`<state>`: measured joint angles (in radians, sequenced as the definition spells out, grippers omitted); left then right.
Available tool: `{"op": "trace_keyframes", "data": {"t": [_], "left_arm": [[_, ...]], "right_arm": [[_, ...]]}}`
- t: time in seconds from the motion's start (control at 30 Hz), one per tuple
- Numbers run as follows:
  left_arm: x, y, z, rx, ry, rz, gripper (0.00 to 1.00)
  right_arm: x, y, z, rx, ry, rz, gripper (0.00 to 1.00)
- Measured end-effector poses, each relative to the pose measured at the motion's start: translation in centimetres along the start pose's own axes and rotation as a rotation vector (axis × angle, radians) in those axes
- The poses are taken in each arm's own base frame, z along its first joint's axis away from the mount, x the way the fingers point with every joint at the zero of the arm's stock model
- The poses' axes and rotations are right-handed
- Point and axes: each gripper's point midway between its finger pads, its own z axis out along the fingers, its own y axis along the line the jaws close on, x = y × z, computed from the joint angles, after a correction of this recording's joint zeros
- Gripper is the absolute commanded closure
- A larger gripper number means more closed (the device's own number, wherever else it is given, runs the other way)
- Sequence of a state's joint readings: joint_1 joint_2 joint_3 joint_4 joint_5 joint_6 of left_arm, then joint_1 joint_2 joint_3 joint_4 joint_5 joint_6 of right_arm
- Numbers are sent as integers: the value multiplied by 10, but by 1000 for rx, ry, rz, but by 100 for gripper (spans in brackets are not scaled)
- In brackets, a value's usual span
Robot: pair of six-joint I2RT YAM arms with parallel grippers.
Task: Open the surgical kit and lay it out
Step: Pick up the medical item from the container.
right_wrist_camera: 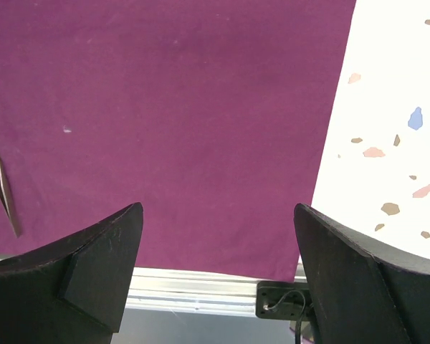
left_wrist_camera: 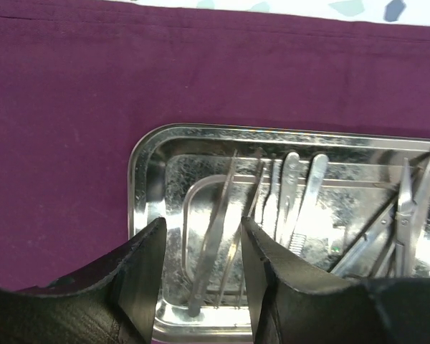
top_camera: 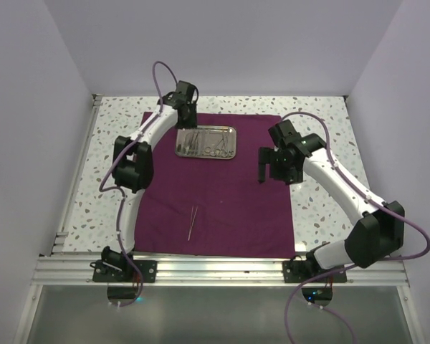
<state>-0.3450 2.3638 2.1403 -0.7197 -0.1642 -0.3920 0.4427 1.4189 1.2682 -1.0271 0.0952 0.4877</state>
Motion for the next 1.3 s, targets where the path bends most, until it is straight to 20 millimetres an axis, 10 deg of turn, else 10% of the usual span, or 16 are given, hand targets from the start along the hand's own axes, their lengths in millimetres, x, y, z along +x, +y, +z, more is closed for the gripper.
{"op": "trace_keyframes", "data": {"t": [0.6,0.9,1.03,1.3], "left_arm": [[21,5,35,0,61,26,52],[22,7,47,-12,55,42,68],[21,6,48,-10,48,46,100],[19,12,47,-38,42,72,100]], "right_arm": [[-3,4,23,32,70,-22,11],[-5,4,23,31,66,-28,11],[-8,6,23,28,61,-32,11],[-10,7,24,21,58,-31,11]]}}
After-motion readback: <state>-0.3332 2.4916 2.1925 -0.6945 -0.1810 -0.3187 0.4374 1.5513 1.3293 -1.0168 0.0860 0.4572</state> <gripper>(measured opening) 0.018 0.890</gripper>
